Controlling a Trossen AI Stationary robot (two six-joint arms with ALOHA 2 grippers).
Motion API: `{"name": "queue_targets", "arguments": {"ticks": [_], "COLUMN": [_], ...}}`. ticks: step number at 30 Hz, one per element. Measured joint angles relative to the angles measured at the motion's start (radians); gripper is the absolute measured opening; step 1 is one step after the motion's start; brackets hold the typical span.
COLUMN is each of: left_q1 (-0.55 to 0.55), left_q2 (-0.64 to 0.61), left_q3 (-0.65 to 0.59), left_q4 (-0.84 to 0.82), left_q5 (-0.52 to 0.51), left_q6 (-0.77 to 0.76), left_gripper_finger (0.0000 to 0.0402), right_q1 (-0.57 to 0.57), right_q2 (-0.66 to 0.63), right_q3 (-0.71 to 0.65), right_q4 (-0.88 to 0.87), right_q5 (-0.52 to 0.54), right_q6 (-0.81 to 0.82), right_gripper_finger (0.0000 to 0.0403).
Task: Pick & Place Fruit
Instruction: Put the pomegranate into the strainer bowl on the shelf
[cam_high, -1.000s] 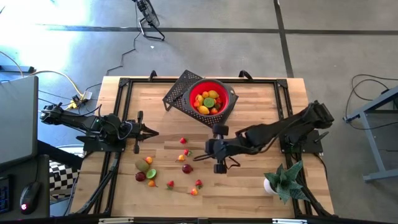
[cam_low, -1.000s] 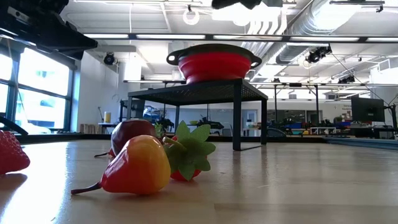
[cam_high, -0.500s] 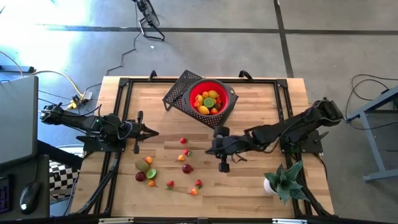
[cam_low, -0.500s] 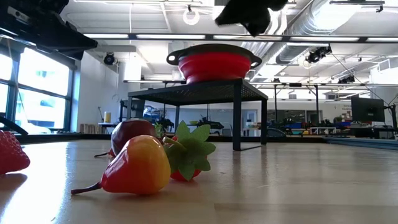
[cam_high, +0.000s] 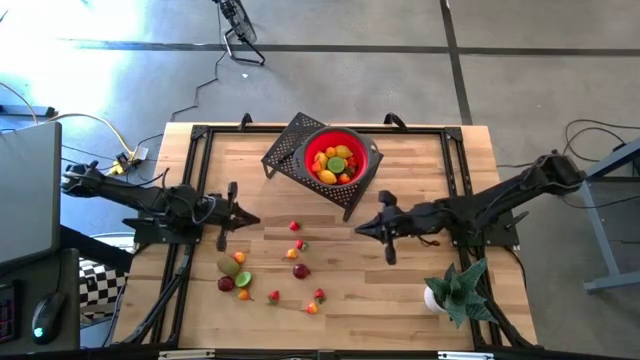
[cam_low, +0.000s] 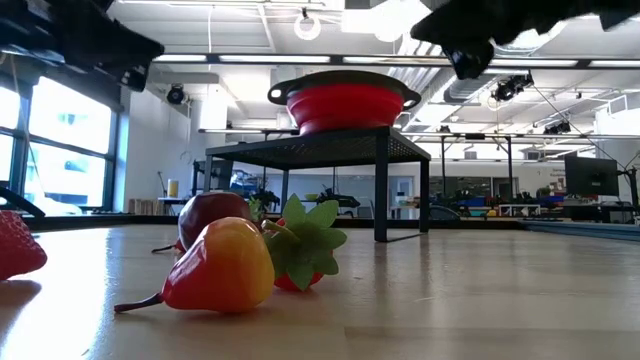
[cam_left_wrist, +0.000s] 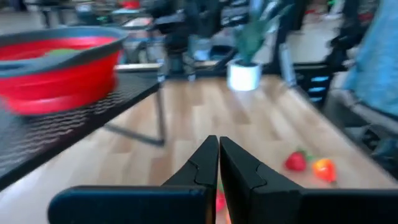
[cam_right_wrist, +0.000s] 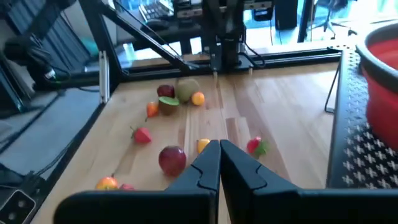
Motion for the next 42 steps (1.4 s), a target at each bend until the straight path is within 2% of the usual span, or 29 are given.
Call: {"name": "queue_targets", "arguments": {"ticks": [4, 9, 16, 20, 25, 31, 36, 42], "left_q1": [0.000, -0.001, -0.110, -0.197, -0.266, -0.311, -0.310, -0.336], "left_q2": [0.123, 0.331, 0.689, 0.848, 0.999, 1.148, 1.233, 1.335], "left_q3": [0.000, 0.023, 0.216, 0.347, 0.503, 0.648, 0.715, 0.754], "left_q4": [0.112, 0.199, 0.193, 0.118, 0.010, -0.040, -0.044, -0.007], "left_q5": [0.068, 0.068, 0.060, 0.063, 0.063, 0.075, 0.155, 0.145], "left_q6": [-0.059, -0.109, -0.093, -0.047, -0.080, -0.099, -0.165, -0.232], "left_gripper_finger": [0.0012, 0.0012, 0.0012, 0.0012, 0.0012, 0.0012, 0.0012, 0.0012], "right_q1": [-0.004, -0.026, -0.068, -0.081, -0.081, -0.081, -0.081, -0.081], "right_q2": [-0.048, -0.072, -0.075, -0.075, -0.074, -0.074, -0.074, -0.074], "right_q3": [-0.110, -0.173, -0.178, -0.178, -0.178, -0.178, -0.178, -0.178], "right_q4": [0.142, 0.209, 0.210, 0.210, 0.209, 0.215, 0.216, 0.216], "right_q5": [0.006, 0.019, -0.015, -0.037, -0.038, -0.029, -0.027, -0.030], "right_q6": [-0.002, 0.000, 0.009, 0.009, 0.008, -0.003, 0.009, 0.013], "right_gripper_finger": [0.0003, 0.0003, 0.0003, 0.0003, 0.0003, 0.0003, 0.0003, 0.0003]}}
